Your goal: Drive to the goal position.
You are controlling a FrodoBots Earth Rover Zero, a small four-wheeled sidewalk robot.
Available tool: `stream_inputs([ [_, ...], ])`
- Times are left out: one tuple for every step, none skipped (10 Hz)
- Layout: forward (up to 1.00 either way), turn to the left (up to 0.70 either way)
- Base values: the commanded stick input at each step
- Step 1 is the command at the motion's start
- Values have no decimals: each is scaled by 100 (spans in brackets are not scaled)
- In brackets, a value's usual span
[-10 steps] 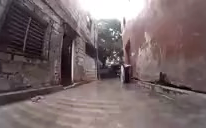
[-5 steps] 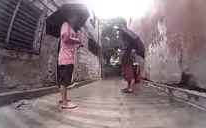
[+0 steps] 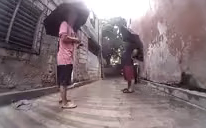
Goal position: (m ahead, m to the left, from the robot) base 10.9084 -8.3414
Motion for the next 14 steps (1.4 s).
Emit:
stream_inputs([
  [99,0],
  [99,0],
  [99,0],
  [99,0],
  [99,0],
  [99,0],
  [99,0],
  [99,0],
  [99,0],
  [99,0],
  [87,0],
  [0,0],
  [0,0],
  [20,0],
])
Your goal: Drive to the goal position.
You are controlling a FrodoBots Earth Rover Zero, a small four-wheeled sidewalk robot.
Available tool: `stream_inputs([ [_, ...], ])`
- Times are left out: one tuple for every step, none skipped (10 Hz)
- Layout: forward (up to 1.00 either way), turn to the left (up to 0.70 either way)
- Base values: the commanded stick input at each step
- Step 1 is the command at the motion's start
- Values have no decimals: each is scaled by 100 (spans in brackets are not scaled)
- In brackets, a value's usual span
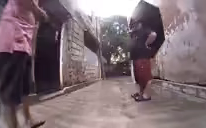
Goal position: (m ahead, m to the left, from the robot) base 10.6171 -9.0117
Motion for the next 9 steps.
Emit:
stream_inputs([
  [91,0],
  [99,0],
  [99,0],
  [99,0],
  [99,0],
  [99,0],
  [99,0],
  [99,0],
  [99,0],
])
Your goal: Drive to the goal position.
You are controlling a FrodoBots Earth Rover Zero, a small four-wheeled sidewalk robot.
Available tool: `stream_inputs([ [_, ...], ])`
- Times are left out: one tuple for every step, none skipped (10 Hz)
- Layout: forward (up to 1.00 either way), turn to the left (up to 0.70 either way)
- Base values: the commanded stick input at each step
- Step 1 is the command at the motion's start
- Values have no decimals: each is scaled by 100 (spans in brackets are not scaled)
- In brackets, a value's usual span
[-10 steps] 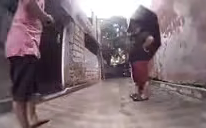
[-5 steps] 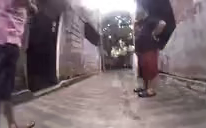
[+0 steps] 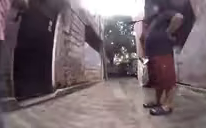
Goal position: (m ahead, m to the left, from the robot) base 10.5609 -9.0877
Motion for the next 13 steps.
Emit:
stream_inputs([
  [99,0],
  [99,0],
  [99,0],
  [99,0],
  [99,0],
  [99,0],
  [12,0],
  [0,0],
  [0,0],
  [0,0],
  [0,0],
  [0,0],
  [0,0],
])
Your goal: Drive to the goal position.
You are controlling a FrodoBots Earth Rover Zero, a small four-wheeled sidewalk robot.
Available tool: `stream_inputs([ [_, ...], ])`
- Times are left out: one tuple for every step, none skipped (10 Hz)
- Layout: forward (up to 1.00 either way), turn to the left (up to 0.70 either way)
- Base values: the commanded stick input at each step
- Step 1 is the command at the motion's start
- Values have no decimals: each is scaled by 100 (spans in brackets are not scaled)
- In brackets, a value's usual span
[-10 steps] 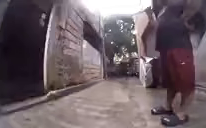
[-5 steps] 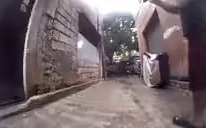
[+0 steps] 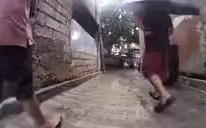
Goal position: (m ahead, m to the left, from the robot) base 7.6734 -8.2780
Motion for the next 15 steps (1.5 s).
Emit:
stream_inputs([
  [0,0],
  [0,0],
  [0,0],
  [9,0],
  [90,0],
  [99,0],
  [99,0],
  [99,-19],
  [99,-39],
  [99,-33],
  [99,-3],
  [99,0],
  [99,0],
  [99,0],
  [99,0],
])
